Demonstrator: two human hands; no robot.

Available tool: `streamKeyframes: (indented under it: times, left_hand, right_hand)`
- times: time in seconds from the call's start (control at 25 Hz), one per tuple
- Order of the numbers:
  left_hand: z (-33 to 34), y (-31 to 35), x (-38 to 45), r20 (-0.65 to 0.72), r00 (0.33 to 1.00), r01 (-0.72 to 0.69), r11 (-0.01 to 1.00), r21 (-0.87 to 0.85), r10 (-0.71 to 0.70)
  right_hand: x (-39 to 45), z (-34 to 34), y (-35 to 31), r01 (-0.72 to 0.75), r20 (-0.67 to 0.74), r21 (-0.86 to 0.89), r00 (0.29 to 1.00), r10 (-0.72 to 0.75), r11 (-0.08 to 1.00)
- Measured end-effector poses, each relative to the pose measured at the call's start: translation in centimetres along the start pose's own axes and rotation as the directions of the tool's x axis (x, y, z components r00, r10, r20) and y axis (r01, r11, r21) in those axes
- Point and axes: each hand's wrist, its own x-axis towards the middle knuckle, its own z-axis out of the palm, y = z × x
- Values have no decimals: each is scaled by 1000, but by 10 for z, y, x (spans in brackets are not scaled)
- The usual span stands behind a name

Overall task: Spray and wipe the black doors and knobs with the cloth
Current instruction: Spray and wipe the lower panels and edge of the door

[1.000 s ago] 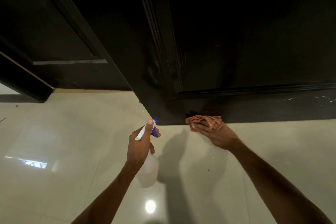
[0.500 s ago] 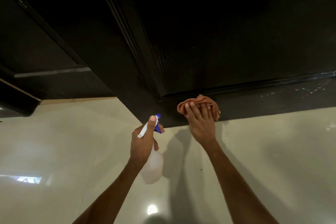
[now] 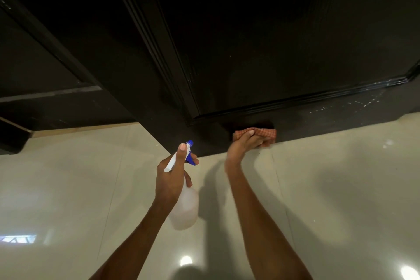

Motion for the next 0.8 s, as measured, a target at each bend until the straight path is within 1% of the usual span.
streamKeyframes:
  times: [0.04, 0.08, 0.12, 0.16, 0.2, 0.24, 0.32, 0.36, 0.44, 0.48, 0.52, 0.56, 0.64, 0.8]
  left_hand:
    - [-3, 2, -1, -10, 1000, -1, 1000, 8, 1]
    - [-4, 4, -1, -19, 1000, 1, 1000, 14, -1]
    - [-5, 6, -1, -24, 1000, 2, 1000, 23, -2]
    - [-5, 8, -2, -21, 1000, -5, 999, 34, 6]
    - [-5, 10, -4, -8, 1000, -19, 999, 44, 19]
    - [-3, 11, -7, 14, 999, -35, 998, 46, 34]
    - [2, 12, -12, 49, 998, -47, 998, 29, 46]
    - [5, 12, -14, 67, 997, -46, 999, 22, 44]
    - [10, 16, -16, 104, 994, -21, 1000, -7, 21]
    - [15, 20, -19, 124, 992, -1, 1000, -30, 4]
    - [18, 24, -21, 131, 991, 10, 999, -52, -3]
    - [22, 29, -21, 135, 991, 4, 998, -64, 5]
    - [29, 40, -22, 151, 987, -40, 996, -82, 52]
    - [40, 71, -18, 187, 970, -134, 985, -109, 153]
  right_hand:
    - [-14, 15, 14, -103, 3, 98, 995, 104, 990]
    - [-29, 28, 23, -223, 32, 201, 975, 221, 954]
    - [-41, 37, 30, -339, 79, 282, 941, 330, 898]
    - [-51, 42, 32, -393, 111, 340, 919, 378, 855]
    - [-51, 44, 35, -405, 112, 362, 913, 392, 840]
    - [-51, 40, 28, -389, 94, 366, 919, 382, 846]
    - [-26, 21, 5, -330, -6, 411, 931, 365, 849]
    - [-9, 7, -9, -279, -73, 465, 934, 350, 841]
    - [24, -26, -46, -113, -255, 496, 929, 269, 861]
    - [37, -47, -64, -41, -338, 477, 913, 227, 878]
    - [47, -62, -78, -2, -372, 453, 908, 191, 891]
    - [56, -71, -84, 16, -366, 436, 917, 162, 900]
    - [61, -71, -82, 52, -300, 387, 951, 72, 921]
    - [12, -27, -55, 115, -126, 125, 987, -99, 985]
